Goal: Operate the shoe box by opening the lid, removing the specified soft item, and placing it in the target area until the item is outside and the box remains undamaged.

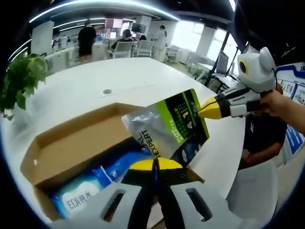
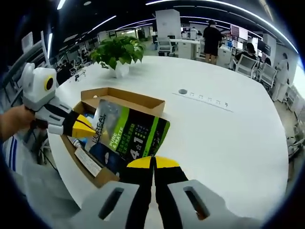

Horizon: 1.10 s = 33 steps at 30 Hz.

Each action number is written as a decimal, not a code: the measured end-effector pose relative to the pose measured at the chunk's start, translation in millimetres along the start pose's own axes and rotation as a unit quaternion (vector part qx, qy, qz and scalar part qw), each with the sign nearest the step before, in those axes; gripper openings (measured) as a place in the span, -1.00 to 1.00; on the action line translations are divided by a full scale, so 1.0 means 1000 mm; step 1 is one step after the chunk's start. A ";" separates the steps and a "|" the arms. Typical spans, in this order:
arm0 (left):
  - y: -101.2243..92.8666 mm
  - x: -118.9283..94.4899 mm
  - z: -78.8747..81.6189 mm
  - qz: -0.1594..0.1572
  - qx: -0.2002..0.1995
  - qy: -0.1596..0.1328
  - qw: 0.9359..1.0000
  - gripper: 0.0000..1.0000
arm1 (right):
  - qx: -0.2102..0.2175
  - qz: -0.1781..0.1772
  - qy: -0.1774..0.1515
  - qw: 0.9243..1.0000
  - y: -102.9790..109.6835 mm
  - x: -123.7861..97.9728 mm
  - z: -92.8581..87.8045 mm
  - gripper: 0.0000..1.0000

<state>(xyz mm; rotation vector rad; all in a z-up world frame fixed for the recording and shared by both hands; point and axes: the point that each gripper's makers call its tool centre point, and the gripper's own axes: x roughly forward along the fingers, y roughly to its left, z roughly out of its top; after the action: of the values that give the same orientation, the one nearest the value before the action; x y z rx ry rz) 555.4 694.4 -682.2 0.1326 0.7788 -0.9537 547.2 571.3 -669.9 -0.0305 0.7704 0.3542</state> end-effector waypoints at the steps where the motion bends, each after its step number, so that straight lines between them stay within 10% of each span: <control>1: -0.002 0.002 0.001 -0.001 0.001 0.001 1.000 -1.00 | 0.001 -0.002 0.001 1.000 -0.002 -0.001 -0.001 -1.00; 33: -0.035 0.054 0.023 -0.039 0.020 0.026 0.999 -1.00 | 0.018 -0.040 0.025 0.999 -0.067 -0.007 -0.019 -1.00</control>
<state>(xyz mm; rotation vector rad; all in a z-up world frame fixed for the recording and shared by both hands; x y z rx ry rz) 559.3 626.6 -692.8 0.1634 0.8167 -1.0444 552.0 503.0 -685.5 -0.0367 0.8224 0.2642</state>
